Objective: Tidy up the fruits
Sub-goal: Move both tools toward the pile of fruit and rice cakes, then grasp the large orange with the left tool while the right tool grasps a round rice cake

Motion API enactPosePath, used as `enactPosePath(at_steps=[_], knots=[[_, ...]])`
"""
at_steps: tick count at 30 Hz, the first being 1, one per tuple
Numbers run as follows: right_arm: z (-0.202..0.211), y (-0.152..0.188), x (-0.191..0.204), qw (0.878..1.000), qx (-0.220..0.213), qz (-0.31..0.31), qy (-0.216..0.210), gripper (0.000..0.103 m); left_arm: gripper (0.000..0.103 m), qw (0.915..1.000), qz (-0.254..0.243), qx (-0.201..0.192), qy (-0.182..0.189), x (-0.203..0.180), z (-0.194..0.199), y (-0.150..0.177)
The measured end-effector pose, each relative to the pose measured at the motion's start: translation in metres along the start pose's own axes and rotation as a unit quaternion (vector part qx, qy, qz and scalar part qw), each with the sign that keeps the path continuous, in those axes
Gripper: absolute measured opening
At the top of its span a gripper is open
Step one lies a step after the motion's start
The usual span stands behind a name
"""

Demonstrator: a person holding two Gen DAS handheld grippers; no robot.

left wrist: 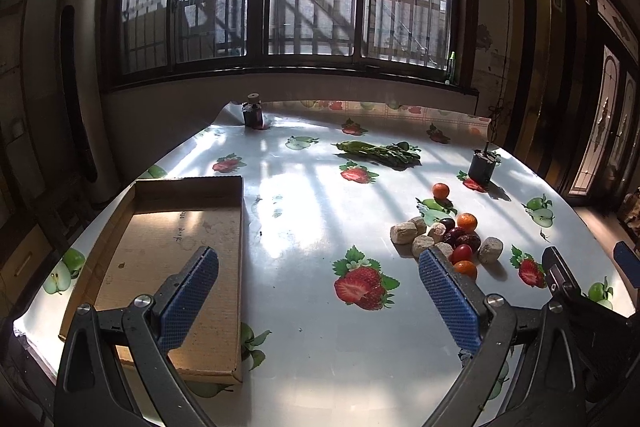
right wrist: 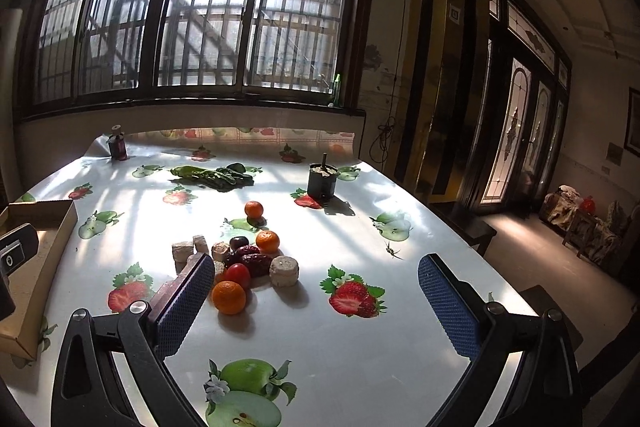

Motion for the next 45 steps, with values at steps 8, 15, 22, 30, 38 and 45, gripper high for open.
enactPosePath(at_steps=[8, 15, 22, 30, 38, 45], knots=[[-0.018, -0.008, -0.009, 1.000, 0.015, 0.002, -0.017, 0.103, 0.101, 0.9998, -0.011, 0.015, 0.002, 0.008, -0.020, -0.011], [-0.065, 0.000, -0.020, 0.989, 0.120, -0.009, -0.084, 0.102, 0.101, 0.9972, -0.022, 0.064, 0.031, -0.003, -0.054, -0.004], [-0.100, 0.017, 0.000, 0.973, 0.174, -0.023, -0.150, 0.089, 0.100, 0.9904, -0.046, 0.113, 0.065, -0.035, -0.078, 0.015], [-0.150, 0.027, -0.006, 0.961, 0.219, -0.035, -0.167, 0.064, 0.081, 0.9738, -0.070, 0.159, 0.147, -0.107, -0.101, 0.042], [-0.171, 0.043, 0.010, 0.950, 0.234, -0.048, -0.199, 0.064, 0.068, 0.9603, -0.056, 0.208, 0.177, -0.146, -0.138, 0.066], [-0.182, 0.056, 0.012, 0.951, 0.241, -0.035, -0.191, 0.063, 0.064, 0.9585, -0.062, 0.200, 0.194, -0.169, -0.146, 0.068]])
Point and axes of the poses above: each gripper's, at about its wrist camera, not at the fingertips, and z roughly against the way its jaws point, x to its left, y to its underside, the point moved 10 cm from there along -z, roughly the way its jaws point, and after that the axes turned 1 degree about -z, right-handed, at the moved point
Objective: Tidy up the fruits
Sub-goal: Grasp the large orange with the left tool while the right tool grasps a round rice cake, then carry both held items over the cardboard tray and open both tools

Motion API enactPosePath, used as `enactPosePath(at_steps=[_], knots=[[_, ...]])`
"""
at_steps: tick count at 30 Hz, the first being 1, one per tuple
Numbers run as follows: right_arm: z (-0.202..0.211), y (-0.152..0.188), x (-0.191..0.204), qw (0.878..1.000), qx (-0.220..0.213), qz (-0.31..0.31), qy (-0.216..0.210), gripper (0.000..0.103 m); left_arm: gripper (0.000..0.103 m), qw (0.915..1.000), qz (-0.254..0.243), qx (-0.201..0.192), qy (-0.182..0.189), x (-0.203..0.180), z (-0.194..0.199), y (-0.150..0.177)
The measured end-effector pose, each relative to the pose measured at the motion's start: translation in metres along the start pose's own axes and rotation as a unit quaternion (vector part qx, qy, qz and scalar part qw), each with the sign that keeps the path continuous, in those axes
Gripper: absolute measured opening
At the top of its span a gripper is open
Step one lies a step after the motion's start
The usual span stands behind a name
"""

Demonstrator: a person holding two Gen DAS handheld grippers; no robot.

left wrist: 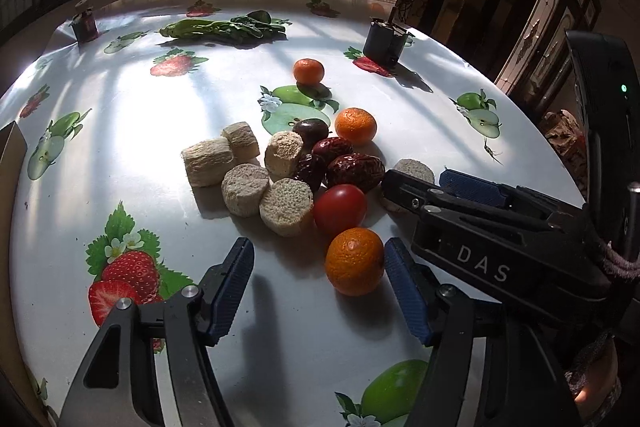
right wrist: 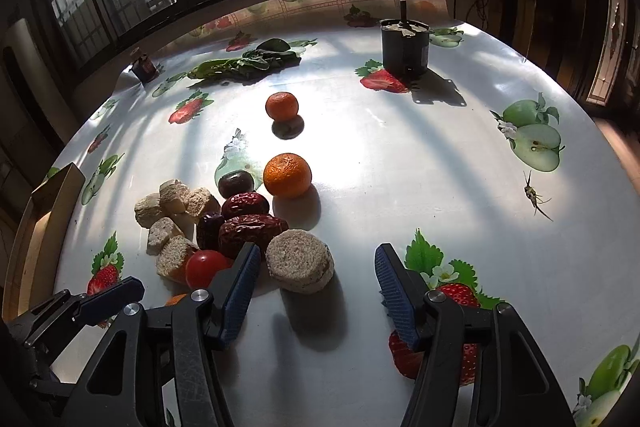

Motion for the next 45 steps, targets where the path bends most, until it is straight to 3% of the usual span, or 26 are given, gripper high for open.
enactPosePath(at_steps=[4, 5, 8, 15, 23, 28, 32, 36, 41, 45], knots=[[-0.004, 0.002, 0.003, 1.000, 0.002, 0.006, -0.001, 0.054, 0.042, 0.9993, -0.012, 0.004, 0.036, -0.015, -0.005, 0.003], [-0.004, 0.002, 0.005, 1.000, 0.001, 0.010, -0.001, 0.050, 0.029, 0.9988, -0.017, 0.004, 0.046, -0.019, -0.005, 0.004], [-0.003, 0.003, 0.009, 1.000, -0.005, 0.020, 0.004, 0.038, 0.028, 0.9985, -0.038, -0.001, 0.038, -0.025, -0.001, 0.006], [0.004, 0.004, 0.006, 1.000, -0.017, 0.015, 0.013, 0.038, 0.028, 0.9989, -0.024, -0.017, 0.037, -0.012, 0.028, 0.007], [0.060, 0.000, 0.031, 0.998, -0.056, 0.026, 0.000, 0.038, 0.028, 0.9962, 0.035, -0.075, 0.026, 0.050, 0.120, 0.005], [0.117, -0.017, 0.087, 0.993, -0.093, 0.066, -0.038, 0.038, 0.028, 0.9894, 0.069, -0.127, 0.006, 0.106, 0.195, -0.008], [0.156, -0.041, 0.152, 0.984, -0.115, 0.106, -0.083, 0.039, 0.028, 0.9839, 0.084, -0.151, -0.045, 0.170, 0.245, -0.027], [0.172, -0.076, 0.221, 0.976, -0.109, 0.120, -0.145, 0.039, 0.028, 0.9783, 0.110, -0.148, -0.095, 0.243, 0.268, -0.057], [0.136, -0.110, 0.313, 0.970, -0.079, 0.146, -0.175, 0.039, 0.028, 0.9678, 0.162, -0.125, -0.147, 0.334, 0.246, -0.076], [0.060, -0.086, 0.366, 0.970, -0.018, 0.171, -0.175, 0.039, 0.028, 0.9623, 0.216, -0.081, -0.144, 0.388, 0.201, -0.049]])
Point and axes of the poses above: each gripper's, at about its wrist camera, not at the fingertips, and z roughly against the way its jaws point, x to its left, y to its underside, the point moved 10 cm from there along -z, roughly the way its jaws point, and after that the axes turned 1 degree about -z, right-handed, at the moved point
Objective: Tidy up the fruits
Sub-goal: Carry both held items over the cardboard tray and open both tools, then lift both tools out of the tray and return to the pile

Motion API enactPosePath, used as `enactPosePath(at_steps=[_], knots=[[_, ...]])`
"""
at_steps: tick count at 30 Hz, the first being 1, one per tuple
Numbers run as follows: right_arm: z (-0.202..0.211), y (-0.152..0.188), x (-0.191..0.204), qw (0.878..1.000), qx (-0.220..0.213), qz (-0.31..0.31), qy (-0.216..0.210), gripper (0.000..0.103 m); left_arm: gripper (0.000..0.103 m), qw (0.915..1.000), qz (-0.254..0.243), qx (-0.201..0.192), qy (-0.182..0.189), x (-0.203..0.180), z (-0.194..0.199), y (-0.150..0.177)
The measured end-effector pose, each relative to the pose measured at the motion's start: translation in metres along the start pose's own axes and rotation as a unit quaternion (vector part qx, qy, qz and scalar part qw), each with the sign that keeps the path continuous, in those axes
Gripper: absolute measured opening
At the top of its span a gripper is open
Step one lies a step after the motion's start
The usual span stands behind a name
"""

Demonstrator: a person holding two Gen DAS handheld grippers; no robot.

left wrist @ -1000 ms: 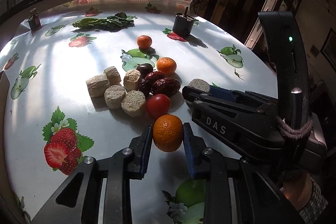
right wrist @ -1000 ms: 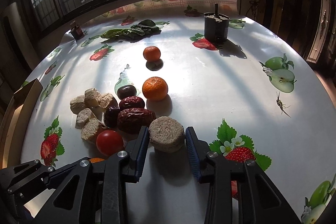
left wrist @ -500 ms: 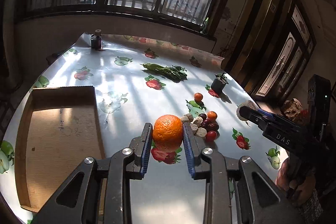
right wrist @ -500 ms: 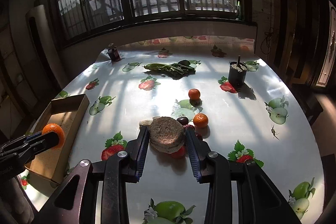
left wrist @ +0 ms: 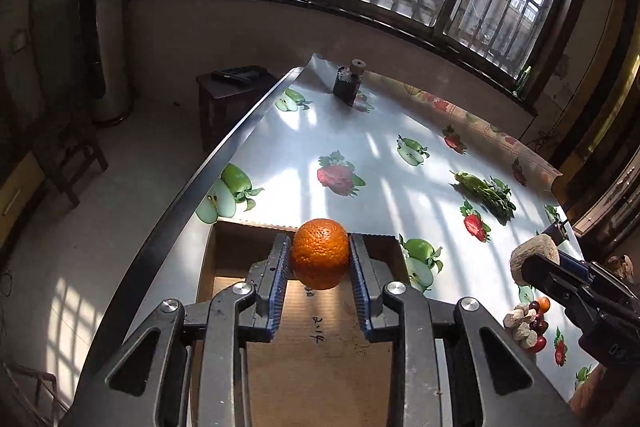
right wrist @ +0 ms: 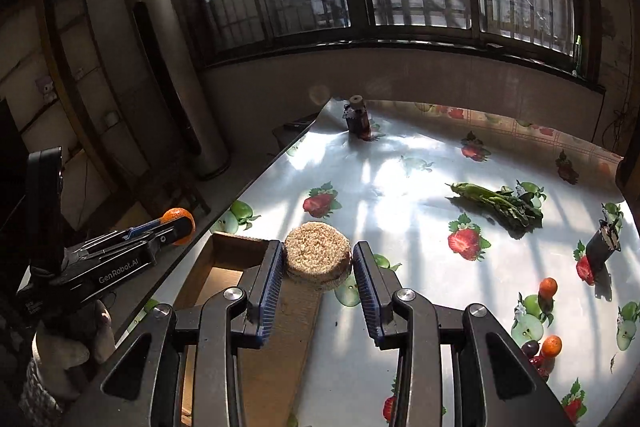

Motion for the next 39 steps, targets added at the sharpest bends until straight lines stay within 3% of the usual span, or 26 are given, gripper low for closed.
enactPosePath(at_steps=[7, 13, 16, 18, 21, 24, 26, 29, 31, 32, 33, 36, 39], knots=[[-0.128, 0.056, 0.021, 0.995, 0.096, 0.012, -0.012, 0.039, 0.028, 0.9969, 0.039, 0.067, -0.016, 0.040, -0.073, 0.034], [-0.170, 0.075, 0.024, 0.992, 0.129, 0.017, -0.007, 0.039, 0.029, 0.9955, 0.047, 0.079, -0.024, 0.048, -0.092, 0.046], [-0.166, 0.066, 0.025, 0.993, 0.112, 0.024, -0.004, 0.043, 0.036, 0.9961, 0.048, 0.069, -0.026, 0.048, -0.090, 0.044], [-0.160, 0.060, 0.026, 0.994, 0.097, 0.039, 0.008, 0.064, 0.041, 0.9965, 0.048, 0.062, -0.028, 0.048, -0.085, 0.043], [-0.136, 0.052, 0.028, 0.996, 0.075, 0.037, 0.001, 0.066, 0.041, 0.9972, 0.040, 0.048, -0.041, 0.046, -0.070, 0.040], [-0.101, 0.055, 0.012, 0.998, 0.048, 0.025, 0.038, 0.067, 0.042, 0.9973, 0.023, 0.015, -0.068, 0.044, -0.040, 0.037], [-0.084, 0.069, 0.000, 0.997, 0.047, 0.020, 0.059, 0.067, 0.052, 0.9955, 0.015, -0.020, -0.091, 0.042, -0.013, 0.035], [-0.074, 0.104, -0.004, 0.996, 0.076, 0.008, 0.043, 0.067, 0.062, 0.9927, 0.011, -0.071, -0.097, 0.031, 0.028, 0.035], [-0.074, 0.126, -0.004, 0.995, 0.092, 0.007, 0.041, 0.058, 0.065, 0.9904, 0.009, -0.099, -0.096, 0.023, 0.054, 0.036], [-0.076, 0.136, -0.002, 0.994, 0.103, 0.008, 0.039, 0.037, 0.066, 0.9892, 0.008, -0.111, -0.095, 0.019, 0.066, 0.038], [-0.077, 0.144, 0.000, 0.993, 0.112, 0.009, 0.036, 0.026, 0.067, 0.9881, 0.007, -0.121, -0.095, 0.015, 0.076, 0.039], [-0.079, 0.166, 0.002, 0.991, 0.127, 0.012, 0.040, 0.014, 0.073, 0.9843, -0.006, -0.146, -0.099, 0.002, 0.104, 0.043], [-0.075, 0.183, 0.004, 0.989, 0.140, 0.006, 0.038, 0.013, 0.074, 0.9798, -0.019, -0.168, -0.108, -0.009, 0.126, 0.048]])
Point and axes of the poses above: each gripper's, at about its wrist camera, not at the fingertips, and z roughly against the way its jaws point, x to its left, y to its underside, the point moved 10 cm from there along -z, roughly the way its jaws point, and after that the axes turned 1 degree about -z, right-handed, at the moved point
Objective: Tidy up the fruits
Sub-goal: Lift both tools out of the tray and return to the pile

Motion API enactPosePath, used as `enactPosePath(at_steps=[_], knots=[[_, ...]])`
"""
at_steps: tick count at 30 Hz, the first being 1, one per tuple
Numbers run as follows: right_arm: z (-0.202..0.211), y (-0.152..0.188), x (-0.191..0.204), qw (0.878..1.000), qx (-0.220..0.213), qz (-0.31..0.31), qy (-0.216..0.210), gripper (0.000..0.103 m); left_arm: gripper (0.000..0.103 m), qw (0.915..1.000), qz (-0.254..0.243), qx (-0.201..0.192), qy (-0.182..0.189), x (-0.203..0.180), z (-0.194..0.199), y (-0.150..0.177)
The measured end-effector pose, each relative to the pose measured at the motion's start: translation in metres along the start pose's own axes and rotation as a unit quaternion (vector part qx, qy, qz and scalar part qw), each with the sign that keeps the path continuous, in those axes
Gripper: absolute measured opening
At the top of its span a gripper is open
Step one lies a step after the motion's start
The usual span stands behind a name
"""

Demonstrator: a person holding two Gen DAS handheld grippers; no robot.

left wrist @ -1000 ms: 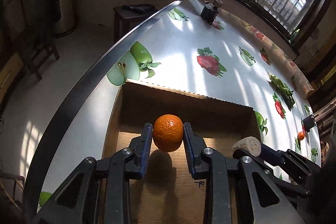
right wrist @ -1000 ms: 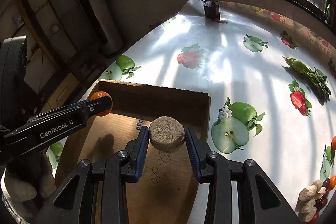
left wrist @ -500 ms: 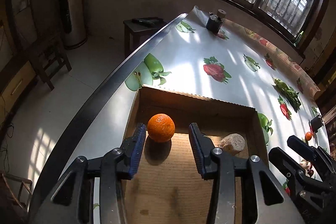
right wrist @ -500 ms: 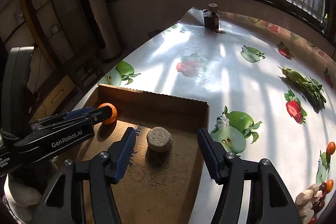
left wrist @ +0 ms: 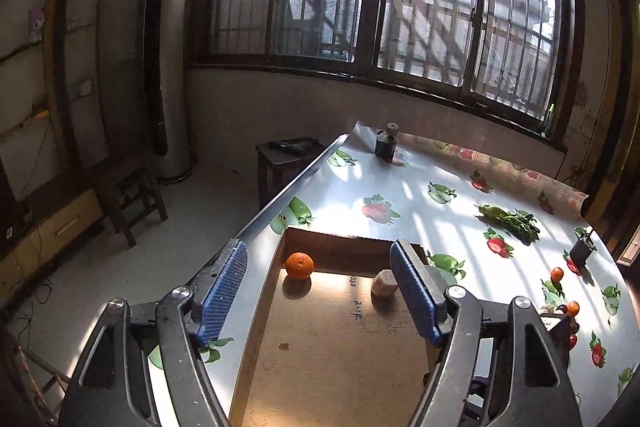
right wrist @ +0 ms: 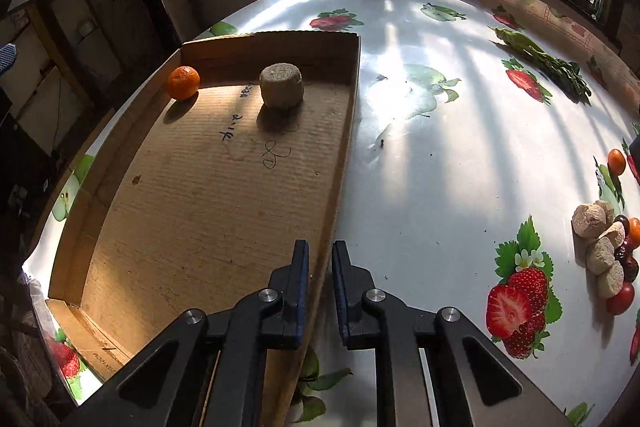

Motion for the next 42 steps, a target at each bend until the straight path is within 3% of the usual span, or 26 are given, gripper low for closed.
enactPosePath(at_steps=[8, 19, 22, 25, 28, 30, 32, 38, 42], knots=[[0.014, 0.024, 0.005, 1.000, -0.001, -0.002, 0.006, 0.013, 0.076, 0.9997, -0.021, -0.012, -0.009, -0.016, 0.025, 0.005], [0.031, 0.057, 0.022, 1.000, 0.010, 0.005, -0.016, 0.016, 0.077, 0.9980, -0.061, -0.013, -0.015, -0.048, 0.035, 0.014], [0.037, 0.059, 0.025, 0.999, 0.005, 0.003, -0.038, 0.019, 0.079, 0.9971, -0.075, -0.013, -0.011, -0.061, 0.038, 0.017], [0.058, 0.052, 0.015, 0.997, -0.026, -0.017, -0.067, 0.019, 0.081, 0.9960, -0.088, -0.013, -0.011, -0.072, 0.041, 0.021], [0.087, 0.041, -0.007, 0.995, -0.070, -0.028, -0.061, 0.027, 0.081, 0.9952, -0.097, -0.011, -0.006, -0.086, 0.041, 0.022], [0.105, 0.037, -0.027, 0.994, -0.098, -0.036, -0.044, 0.049, 0.081, 0.9946, -0.103, -0.011, -0.001, -0.095, 0.042, 0.024], [0.121, 0.034, -0.049, 0.991, -0.124, -0.041, -0.020, 0.058, 0.081, 0.9938, -0.111, -0.010, 0.004, -0.106, 0.042, 0.027], [0.149, 0.036, -0.132, 0.985, -0.149, -0.082, 0.043, 0.060, 0.082, 0.9910, -0.131, 0.006, 0.025, -0.142, 0.035, 0.039], [0.165, 0.049, -0.205, 0.976, -0.149, -0.134, 0.084, 0.061, 0.082, 0.9896, -0.128, 0.040, 0.051, -0.158, 0.019, 0.053]])
Point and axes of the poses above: each gripper's, at about its wrist camera, not at the fingertips, and z roughly against the way its jaws point, x to its left, y to its underside, the point moved 10 cm from there along -z, roughly the way its jaws point, and after that the axes turned 1 degree about -z, right-handed, at the moved point
